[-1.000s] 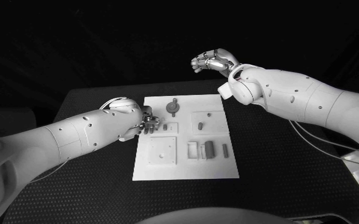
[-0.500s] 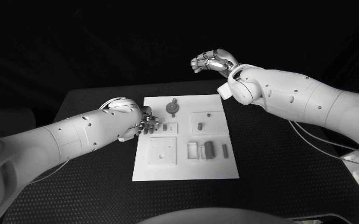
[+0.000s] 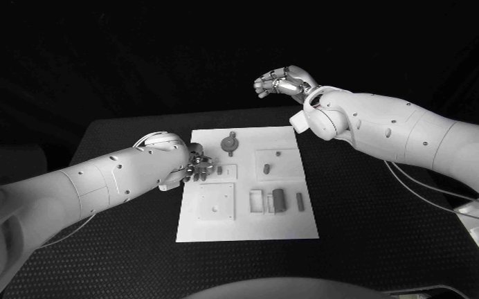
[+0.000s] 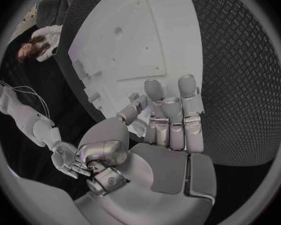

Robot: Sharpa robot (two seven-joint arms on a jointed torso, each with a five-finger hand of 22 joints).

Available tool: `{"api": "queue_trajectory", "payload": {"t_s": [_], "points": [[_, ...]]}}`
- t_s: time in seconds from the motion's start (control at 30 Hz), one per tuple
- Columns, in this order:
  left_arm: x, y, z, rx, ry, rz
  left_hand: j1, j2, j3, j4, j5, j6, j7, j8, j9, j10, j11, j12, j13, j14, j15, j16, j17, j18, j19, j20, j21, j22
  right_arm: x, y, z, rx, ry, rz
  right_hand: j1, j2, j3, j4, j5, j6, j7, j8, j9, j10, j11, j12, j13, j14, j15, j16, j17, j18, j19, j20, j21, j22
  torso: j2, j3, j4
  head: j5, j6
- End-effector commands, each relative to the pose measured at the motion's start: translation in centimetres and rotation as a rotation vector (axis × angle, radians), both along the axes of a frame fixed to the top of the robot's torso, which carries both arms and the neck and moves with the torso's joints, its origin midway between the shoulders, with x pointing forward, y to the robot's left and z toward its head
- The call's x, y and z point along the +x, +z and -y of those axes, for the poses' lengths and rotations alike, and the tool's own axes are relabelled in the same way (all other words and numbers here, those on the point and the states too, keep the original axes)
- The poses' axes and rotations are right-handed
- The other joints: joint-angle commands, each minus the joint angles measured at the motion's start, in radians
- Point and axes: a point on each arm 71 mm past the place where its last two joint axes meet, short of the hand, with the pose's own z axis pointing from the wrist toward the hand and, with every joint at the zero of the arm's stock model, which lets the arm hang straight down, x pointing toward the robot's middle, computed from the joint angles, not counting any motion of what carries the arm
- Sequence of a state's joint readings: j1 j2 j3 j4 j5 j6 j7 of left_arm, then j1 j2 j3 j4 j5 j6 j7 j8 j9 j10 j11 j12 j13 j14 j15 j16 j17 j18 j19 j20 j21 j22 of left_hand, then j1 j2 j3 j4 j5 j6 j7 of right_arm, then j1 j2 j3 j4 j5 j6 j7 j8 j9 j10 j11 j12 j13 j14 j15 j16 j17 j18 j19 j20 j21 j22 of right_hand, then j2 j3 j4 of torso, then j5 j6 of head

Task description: Assemble the parts on the task board

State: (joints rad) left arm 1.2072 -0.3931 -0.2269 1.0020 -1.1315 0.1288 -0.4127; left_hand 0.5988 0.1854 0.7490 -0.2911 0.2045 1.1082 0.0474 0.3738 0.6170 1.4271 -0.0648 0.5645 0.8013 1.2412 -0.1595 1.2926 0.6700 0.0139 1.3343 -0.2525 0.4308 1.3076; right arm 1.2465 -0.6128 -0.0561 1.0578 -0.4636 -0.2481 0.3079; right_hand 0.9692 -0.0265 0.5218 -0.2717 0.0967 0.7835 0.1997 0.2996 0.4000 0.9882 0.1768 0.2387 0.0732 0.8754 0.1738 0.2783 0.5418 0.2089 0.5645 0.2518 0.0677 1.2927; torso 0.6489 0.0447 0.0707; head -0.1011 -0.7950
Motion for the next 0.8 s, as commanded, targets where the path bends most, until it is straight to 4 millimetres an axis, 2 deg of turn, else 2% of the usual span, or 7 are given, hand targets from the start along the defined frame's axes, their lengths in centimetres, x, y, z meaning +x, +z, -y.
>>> {"api": "queue_trajectory", "payload": {"t_s": [0.03,0.27,0.63,0.7,0.8], "points": [[-0.65,-0.62,0.58,-0.025,-0.033,-0.058,0.022,0.006,0.007,-0.002,0.020,0.017,-0.011,-0.005,0.000,-0.017,-0.009,0.009,-0.003,-0.010,-0.019,0.006,-0.003,-0.010,-0.001,-0.013,0.007,0.025,-0.06,-0.03,-0.17,0.001,0.019,0.002,-0.012,0.001,0.000,0.004,-0.001,-0.008,0.013,0.003,-0.001,0.005,-0.001,-0.006,0.000,-0.007,0.002,0.000,-0.002,0.002,-0.008,-0.001,-0.002,0.001,0.000,-0.0001,-0.0001,0.000,0.000],[-0.61,-0.65,0.45,-0.024,-0.033,-0.061,0.029,0.000,0.006,-0.002,0.037,0.020,-0.013,-0.001,0.012,-0.018,-0.011,0.017,-0.007,-0.011,-0.021,0.013,-0.009,-0.010,-0.002,-0.014,0.013,0.024,-0.06,-0.04,-0.16,0.001,0.019,0.002,-0.012,0.001,0.000,0.004,-0.001,-0.008,0.013,0.004,-0.001,0.005,-0.001,-0.006,0.000,-0.008,0.002,0.000,-0.002,0.002,-0.009,-0.001,-0.002,0.001,0.000,0.0001,0.0003,-0.001,-0.001],[-0.40,-0.61,0.16,-0.025,-0.012,-0.050,0.031,-0.002,0.005,-0.001,0.040,0.019,-0.013,0.000,0.018,-0.019,-0.012,0.020,-0.009,-0.012,-0.021,0.016,-0.012,-0.011,-0.002,-0.014,0.015,0.024,-0.07,-0.06,-0.19,0.001,0.020,0.001,-0.012,0.001,0.000,0.004,-0.001,-0.008,0.013,0.004,-0.002,0.005,-0.001,-0.006,0.000,-0.008,0.002,0.001,-0.002,0.002,-0.009,-0.001,-0.002,0.001,0.000,-0.0005,0.0005,-0.001,-0.001],[-0.31,-0.52,0.11,-0.034,0.004,-0.035,0.030,0.000,0.000,0.000,0.020,0.013,-0.012,-0.003,0.023,-0.021,-0.011,0.024,-0.012,-0.013,-0.021,0.017,-0.017,-0.011,-0.003,-0.014,0.016,0.023,-0.07,-0.06,-0.19,0.001,0.020,0.001,-0.012,0.001,0.000,0.004,-0.001,-0.008,0.013,0.004,-0.002,0.005,-0.001,-0.006,0.000,-0.008,0.002,0.001,-0.002,0.002,-0.009,-0.001,-0.002,0.001,0.000,-0.0004,0.0003,0.000,-0.001],[-0.24,-0.50,0.04,-0.042,0.015,-0.031,0.029,0.001,-0.010,0.003,-0.066,-0.005,-0.008,-0.015,0.027,-0.026,-0.007,0.030,-0.015,-0.014,-0.018,0.019,-0.027,-0.011,-0.005,-0.015,0.016,0.022,-0.07,-0.07,-0.20,0.001,0.020,0.001,-0.012,0.001,0.000,0.004,-0.001,-0.008,0.013,0.004,-0.002,0.005,-0.001,-0.006,0.000,-0.008,0.002,0.001,-0.002,0.002,-0.009,-0.001,-0.002,0.001,0.000,-0.0004,0.0003,0.000,-0.001]]}}
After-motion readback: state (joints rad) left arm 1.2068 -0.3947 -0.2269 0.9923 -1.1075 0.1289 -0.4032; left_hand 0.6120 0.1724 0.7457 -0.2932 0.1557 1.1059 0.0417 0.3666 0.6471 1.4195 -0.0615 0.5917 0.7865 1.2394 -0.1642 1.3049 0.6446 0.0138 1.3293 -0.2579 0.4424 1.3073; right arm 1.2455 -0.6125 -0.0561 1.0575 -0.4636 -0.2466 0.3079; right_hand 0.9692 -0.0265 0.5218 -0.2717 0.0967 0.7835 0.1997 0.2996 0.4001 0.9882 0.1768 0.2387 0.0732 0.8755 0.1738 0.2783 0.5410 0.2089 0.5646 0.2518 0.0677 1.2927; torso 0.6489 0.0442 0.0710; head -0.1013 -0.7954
